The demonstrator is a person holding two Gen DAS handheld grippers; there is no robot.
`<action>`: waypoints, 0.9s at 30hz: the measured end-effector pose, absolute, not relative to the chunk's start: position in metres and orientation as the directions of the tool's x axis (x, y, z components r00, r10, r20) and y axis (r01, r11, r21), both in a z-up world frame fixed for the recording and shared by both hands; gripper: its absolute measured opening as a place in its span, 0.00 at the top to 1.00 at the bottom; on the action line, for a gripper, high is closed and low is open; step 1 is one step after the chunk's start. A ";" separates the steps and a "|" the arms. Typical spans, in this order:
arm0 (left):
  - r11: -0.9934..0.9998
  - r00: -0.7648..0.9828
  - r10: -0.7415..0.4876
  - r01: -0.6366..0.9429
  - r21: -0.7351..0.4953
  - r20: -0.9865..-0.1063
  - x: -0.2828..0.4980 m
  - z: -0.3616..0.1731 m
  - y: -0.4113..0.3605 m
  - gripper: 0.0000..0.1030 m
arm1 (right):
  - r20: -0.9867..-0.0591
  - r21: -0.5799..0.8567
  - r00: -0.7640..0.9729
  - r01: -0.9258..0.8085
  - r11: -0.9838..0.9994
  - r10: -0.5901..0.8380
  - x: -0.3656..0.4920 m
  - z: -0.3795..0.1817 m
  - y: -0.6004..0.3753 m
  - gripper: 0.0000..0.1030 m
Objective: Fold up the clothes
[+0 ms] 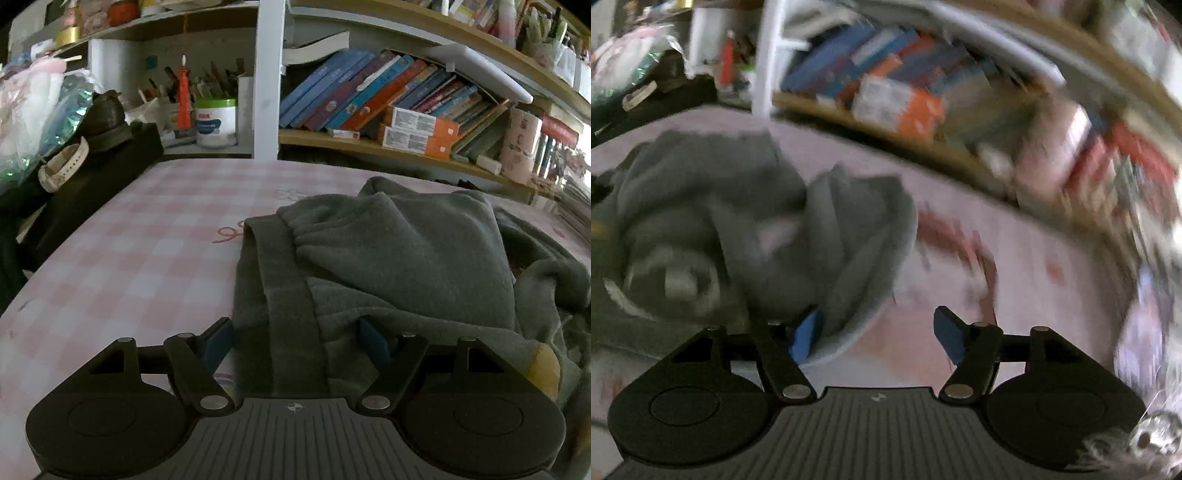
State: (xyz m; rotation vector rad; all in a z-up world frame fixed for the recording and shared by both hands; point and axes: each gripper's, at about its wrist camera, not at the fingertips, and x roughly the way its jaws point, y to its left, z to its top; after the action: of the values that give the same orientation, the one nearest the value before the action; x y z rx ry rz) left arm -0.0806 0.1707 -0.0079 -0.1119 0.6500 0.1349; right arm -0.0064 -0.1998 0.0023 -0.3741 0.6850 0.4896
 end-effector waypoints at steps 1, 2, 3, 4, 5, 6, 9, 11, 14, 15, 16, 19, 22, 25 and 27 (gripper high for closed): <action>0.986 0.788 0.088 -0.154 -0.057 -0.610 -0.080 -0.008 0.170 0.25 | -0.699 -0.136 0.647 -0.541 0.830 0.307 -0.015 0.000 -0.211 0.38; 0.987 0.788 0.087 -0.150 -0.054 -0.610 -0.080 -0.008 0.170 0.25 | -0.715 -0.090 0.621 -0.537 0.839 0.321 -0.022 0.000 -0.222 0.38; 0.988 0.787 0.085 -0.147 -0.053 -0.611 -0.080 -0.009 0.170 0.25 | -0.728 -0.038 0.595 -0.531 0.847 0.341 -0.029 0.001 -0.233 0.38; 0.988 0.788 0.083 -0.146 -0.054 -0.610 -0.079 -0.009 0.171 0.25 | -0.739 0.016 0.567 -0.527 0.850 0.365 -0.034 0.003 -0.242 0.40; 0.989 0.790 0.079 -0.140 -0.054 -0.607 -0.079 -0.010 0.170 0.27 | -0.743 0.055 0.546 -0.527 0.848 0.387 -0.037 0.003 -0.247 0.42; 0.990 0.793 0.075 -0.134 -0.053 -0.605 -0.078 -0.010 0.170 0.29 | -0.744 0.087 0.529 -0.528 0.845 0.408 -0.040 0.003 -0.250 0.44; 0.992 0.805 0.053 -0.108 -0.059 -0.591 -0.074 -0.012 0.172 0.46 | -0.736 0.081 0.539 -0.531 0.843 0.410 -0.047 0.004 -0.246 0.54; 0.993 0.807 0.042 -0.100 -0.066 -0.590 -0.068 -0.010 0.179 0.66 | -0.724 0.097 0.548 -0.521 0.848 0.419 -0.044 0.003 -0.242 0.59; 0.993 0.807 0.091 -0.118 -0.008 -0.584 -0.053 -0.008 0.188 0.75 | -0.704 0.125 0.558 -0.510 0.851 0.439 -0.041 0.003 -0.232 0.60; 0.989 0.806 0.143 -0.142 0.048 -0.574 -0.047 -0.007 0.190 0.75 | -0.696 0.138 0.559 -0.511 0.848 0.450 -0.040 0.002 -0.227 0.58; 0.981 0.799 0.190 -0.175 0.081 -0.570 -0.040 -0.007 0.198 0.75 | -0.688 0.154 0.557 -0.515 0.843 0.465 -0.038 0.001 -0.223 0.57; 0.960 0.777 0.261 -0.270 0.071 -0.573 -0.025 -0.008 0.230 0.74 | -0.664 0.214 0.528 -0.544 0.811 0.529 -0.037 -0.002 -0.207 0.49; 0.922 0.733 0.366 -0.368 0.118 -0.573 -0.017 -0.012 0.262 0.70 | -0.650 0.235 0.505 -0.578 0.782 0.569 -0.040 -0.002 -0.194 0.42; 0.887 0.697 0.433 -0.441 0.135 -0.571 -0.021 -0.009 0.288 0.50 | -0.642 0.231 0.502 -0.594 0.771 0.580 -0.041 0.000 -0.190 0.35; 0.869 0.685 0.455 -0.481 0.116 -0.569 -0.034 -0.005 0.302 0.40 | -0.629 0.230 0.523 -0.581 0.781 0.575 -0.036 0.005 -0.197 0.33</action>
State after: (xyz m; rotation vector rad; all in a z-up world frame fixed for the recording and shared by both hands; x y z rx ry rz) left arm -0.0336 0.3017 -0.0050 -0.0441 0.6257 0.5245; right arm -0.0356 -0.1973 0.0045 -0.0086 0.7497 0.6915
